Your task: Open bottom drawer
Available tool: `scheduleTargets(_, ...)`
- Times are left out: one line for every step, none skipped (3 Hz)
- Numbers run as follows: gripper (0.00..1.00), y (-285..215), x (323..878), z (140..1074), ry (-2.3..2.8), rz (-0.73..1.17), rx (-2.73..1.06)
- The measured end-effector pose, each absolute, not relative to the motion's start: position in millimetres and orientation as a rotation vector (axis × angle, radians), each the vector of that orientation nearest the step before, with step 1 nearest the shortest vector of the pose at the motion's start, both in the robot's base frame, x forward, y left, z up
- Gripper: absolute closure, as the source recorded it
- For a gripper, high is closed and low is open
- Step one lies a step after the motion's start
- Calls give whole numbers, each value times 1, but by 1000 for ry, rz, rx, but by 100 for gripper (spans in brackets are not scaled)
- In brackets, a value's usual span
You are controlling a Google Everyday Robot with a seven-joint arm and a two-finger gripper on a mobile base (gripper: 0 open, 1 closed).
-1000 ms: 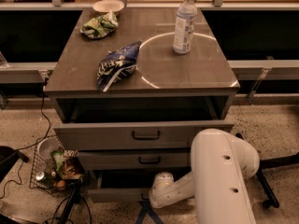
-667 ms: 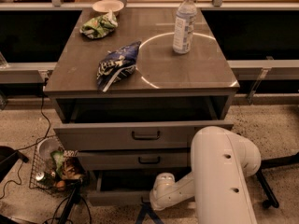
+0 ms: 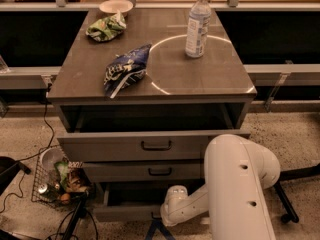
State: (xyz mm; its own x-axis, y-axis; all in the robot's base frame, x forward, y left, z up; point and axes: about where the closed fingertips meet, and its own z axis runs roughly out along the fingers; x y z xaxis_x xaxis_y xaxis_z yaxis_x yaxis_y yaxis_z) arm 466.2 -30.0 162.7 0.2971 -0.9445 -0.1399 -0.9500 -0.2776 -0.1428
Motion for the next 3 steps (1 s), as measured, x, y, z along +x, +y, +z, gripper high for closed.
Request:
scheduleTargets(100,-30,461,166,1731,44,-2385)
scheduleTargets(100,-30,461,163,1730,44,-2385)
scheduleTargets(100,-30,455,169,1703,46,-2414)
